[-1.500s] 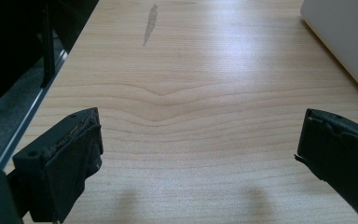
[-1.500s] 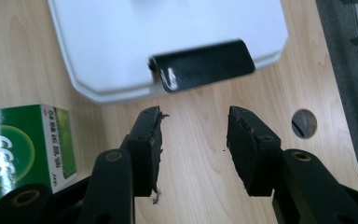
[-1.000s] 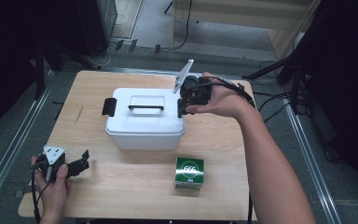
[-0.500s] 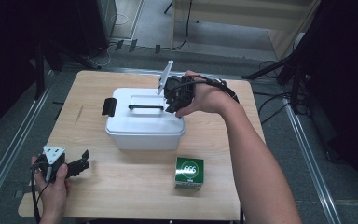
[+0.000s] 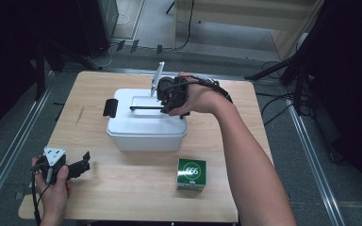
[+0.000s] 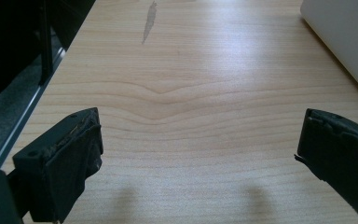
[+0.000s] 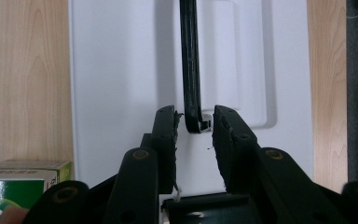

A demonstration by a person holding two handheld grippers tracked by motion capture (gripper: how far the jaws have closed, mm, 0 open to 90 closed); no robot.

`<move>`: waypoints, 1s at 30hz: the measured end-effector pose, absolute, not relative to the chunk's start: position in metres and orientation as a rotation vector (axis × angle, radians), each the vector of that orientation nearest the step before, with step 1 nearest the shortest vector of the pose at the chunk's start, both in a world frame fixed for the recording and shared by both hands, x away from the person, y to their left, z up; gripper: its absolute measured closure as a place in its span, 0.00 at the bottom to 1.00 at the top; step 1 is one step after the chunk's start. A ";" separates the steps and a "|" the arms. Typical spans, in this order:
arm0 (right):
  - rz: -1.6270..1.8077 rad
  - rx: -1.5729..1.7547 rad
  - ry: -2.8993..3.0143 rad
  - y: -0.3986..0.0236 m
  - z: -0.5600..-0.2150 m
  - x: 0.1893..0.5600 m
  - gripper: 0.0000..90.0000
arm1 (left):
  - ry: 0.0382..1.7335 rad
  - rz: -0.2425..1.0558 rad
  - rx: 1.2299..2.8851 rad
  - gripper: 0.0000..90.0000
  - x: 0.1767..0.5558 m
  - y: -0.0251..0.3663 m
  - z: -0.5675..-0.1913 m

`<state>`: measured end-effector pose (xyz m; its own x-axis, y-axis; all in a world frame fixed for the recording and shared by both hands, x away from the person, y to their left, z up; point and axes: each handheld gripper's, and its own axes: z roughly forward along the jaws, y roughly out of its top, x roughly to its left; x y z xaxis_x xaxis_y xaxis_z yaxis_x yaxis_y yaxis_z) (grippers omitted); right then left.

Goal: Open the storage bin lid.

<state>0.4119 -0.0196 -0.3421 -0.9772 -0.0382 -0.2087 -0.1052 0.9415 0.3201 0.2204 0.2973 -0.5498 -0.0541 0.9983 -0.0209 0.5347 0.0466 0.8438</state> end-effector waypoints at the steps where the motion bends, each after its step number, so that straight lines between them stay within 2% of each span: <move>1: 0.482 -0.084 2.901 -0.019 -0.343 0.411 0.80 | 1.666 0.898 1.561 0.01 0.221 0.297 -0.550; 12: 0.440 -0.094 2.910 -0.005 -0.349 0.414 0.83 | 1.666 0.895 1.560 0.01 0.221 0.297 -0.550; 20: 0.430 -0.142 2.858 0.002 -0.347 0.415 0.94 | 1.662 0.895 1.558 0.01 0.221 0.297 -0.551; 30: 0.480 -0.161 2.850 0.002 -0.337 0.415 0.95 | 1.650 0.941 1.554 0.01 0.220 0.295 -0.550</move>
